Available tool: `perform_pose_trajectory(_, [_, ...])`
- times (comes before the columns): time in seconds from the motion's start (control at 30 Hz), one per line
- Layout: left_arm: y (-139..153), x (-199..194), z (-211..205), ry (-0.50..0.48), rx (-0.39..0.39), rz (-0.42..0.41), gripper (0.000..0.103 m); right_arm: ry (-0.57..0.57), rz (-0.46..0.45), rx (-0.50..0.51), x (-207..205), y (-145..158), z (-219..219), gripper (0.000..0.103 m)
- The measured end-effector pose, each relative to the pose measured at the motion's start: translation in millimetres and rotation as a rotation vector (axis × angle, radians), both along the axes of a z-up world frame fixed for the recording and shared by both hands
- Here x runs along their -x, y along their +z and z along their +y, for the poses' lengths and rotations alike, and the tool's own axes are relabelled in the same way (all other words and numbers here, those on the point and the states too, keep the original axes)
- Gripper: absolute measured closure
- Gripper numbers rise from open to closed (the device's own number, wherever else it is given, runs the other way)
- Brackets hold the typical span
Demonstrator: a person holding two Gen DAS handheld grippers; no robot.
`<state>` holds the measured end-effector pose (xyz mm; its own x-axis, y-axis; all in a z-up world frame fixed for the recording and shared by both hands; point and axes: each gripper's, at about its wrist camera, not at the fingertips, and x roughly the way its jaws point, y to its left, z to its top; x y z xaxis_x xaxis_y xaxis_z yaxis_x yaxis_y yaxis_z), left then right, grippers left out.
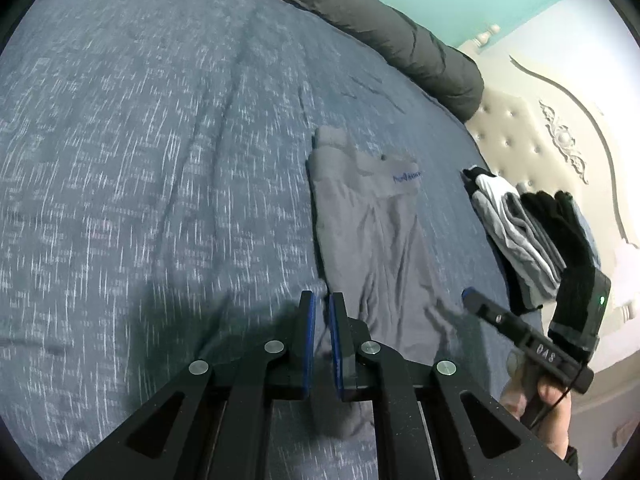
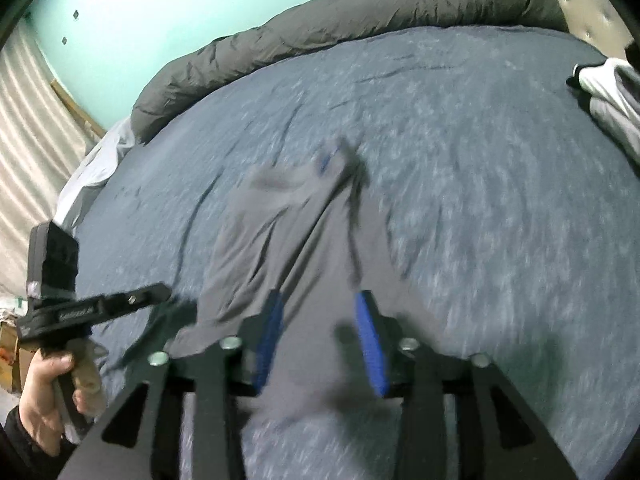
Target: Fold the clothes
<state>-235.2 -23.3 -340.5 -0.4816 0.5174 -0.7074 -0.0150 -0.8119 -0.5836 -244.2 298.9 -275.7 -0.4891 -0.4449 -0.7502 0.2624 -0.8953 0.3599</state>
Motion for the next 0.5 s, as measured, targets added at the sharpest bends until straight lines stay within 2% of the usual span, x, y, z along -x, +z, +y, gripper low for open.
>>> perform_pose_trajectory(0.13, [3.0,23.4,0.0,0.004,0.008,0.008,0.095,0.004,-0.009,-0.006,40.2,1.1,-1.9,0.054])
perform_pose_trajectory(0.27, [6.9,55.2,6.6,-0.021,0.013,0.022,0.083,0.017,-0.009,-0.006,69.3,-2.6,1.7,0.054])
perform_pose_trajectory(0.5, [1.8,88.2,12.1,-0.041,0.021,0.03,0.083,0.035,-0.011,-0.018,102.8,-6.6,5.0,0.054])
